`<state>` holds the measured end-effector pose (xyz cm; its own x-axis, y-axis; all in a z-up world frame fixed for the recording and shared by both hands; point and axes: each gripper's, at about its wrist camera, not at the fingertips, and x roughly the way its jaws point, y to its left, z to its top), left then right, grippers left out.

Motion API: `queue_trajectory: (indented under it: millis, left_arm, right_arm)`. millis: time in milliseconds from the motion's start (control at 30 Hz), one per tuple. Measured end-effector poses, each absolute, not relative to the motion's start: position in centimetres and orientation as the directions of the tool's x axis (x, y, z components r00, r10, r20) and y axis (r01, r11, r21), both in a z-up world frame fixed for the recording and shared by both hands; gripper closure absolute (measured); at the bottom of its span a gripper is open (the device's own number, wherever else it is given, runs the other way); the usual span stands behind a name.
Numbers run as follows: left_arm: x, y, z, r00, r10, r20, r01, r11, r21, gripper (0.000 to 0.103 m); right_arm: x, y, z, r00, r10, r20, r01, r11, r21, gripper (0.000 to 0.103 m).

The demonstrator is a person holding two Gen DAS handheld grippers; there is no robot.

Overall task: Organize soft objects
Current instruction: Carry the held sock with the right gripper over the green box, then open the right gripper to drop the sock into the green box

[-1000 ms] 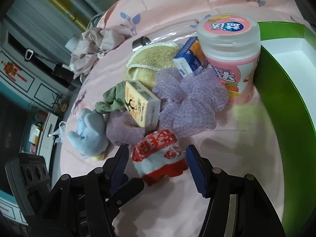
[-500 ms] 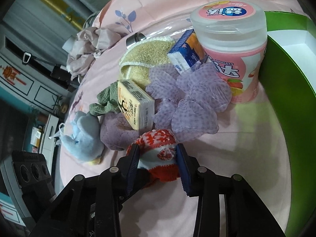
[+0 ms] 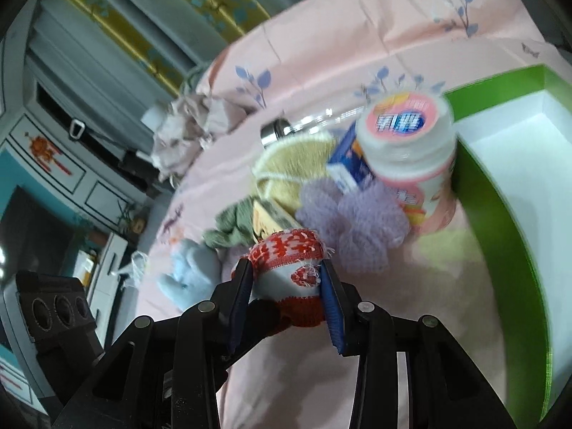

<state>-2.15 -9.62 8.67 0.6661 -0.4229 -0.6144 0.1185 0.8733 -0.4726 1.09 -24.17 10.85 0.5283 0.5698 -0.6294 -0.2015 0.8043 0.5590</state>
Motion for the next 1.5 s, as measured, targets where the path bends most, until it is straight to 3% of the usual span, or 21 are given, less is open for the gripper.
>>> queue_trajectory:
  millis: [267,633,1500]
  left_arm:
    - [-3.0,-13.0,12.3,0.701,-0.453,-0.550,0.239,0.877,-0.418,0.076]
    - [-2.8,-19.0,14.4,0.664,-0.534,-0.524,0.397,0.845,-0.357,0.076]
    - [1.6,-27.4,9.3,0.426,-0.627,-0.653,0.467,0.770,-0.435,0.076]
  right_arm:
    - [-0.9,-27.5,14.2,0.643,0.548,-0.535,-0.199,0.794,0.574,0.062]
    - [-3.0,-34.1,15.4,0.767,0.451,-0.456,-0.097,0.785,0.612,0.062]
    - [-2.0,-41.7,10.2,0.736,0.265,-0.623,0.227,0.771,0.595,0.062]
